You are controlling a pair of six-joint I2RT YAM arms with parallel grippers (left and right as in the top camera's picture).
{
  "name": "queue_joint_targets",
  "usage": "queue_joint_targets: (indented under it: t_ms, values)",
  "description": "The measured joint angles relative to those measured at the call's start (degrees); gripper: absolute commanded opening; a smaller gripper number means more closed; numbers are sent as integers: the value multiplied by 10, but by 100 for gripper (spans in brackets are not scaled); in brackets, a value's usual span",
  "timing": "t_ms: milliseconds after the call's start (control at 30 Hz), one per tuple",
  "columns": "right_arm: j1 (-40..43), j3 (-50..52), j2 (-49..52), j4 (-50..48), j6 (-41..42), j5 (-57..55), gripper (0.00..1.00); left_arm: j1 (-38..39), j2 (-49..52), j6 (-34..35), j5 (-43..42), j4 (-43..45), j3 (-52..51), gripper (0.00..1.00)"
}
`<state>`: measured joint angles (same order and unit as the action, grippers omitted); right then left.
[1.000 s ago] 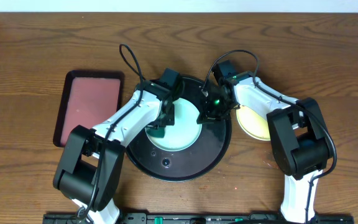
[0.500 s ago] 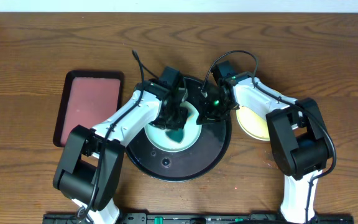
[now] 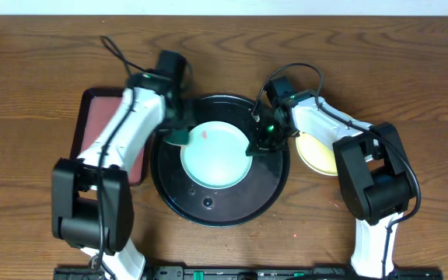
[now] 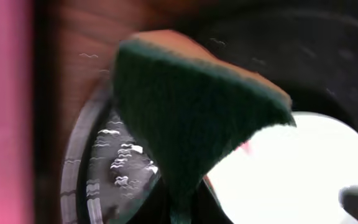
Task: Clean dirty plates on tray and stack at the side
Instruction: 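Move the sponge back toward the basin with the left gripper, then lift the mint plate with the right gripper and stack it on the yellow plate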
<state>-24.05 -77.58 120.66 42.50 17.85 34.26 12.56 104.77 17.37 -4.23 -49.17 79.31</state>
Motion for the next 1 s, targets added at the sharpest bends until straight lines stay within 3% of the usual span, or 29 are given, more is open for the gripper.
queue_joint_targets:
  t_ms: [133, 567, 1000]
  values:
    - [-22, 3, -24, 9, 6, -71, 1, -36, 0, 5, 21, -34, 11, 7]
    - [-197, 8, -258, 49, 23, -513, 1, -39, 0, 7, 29, -44, 11, 8]
    - [-339, 8, -307, 56, 23, -914, 1, -39, 0, 7, 29, -44, 11, 8]
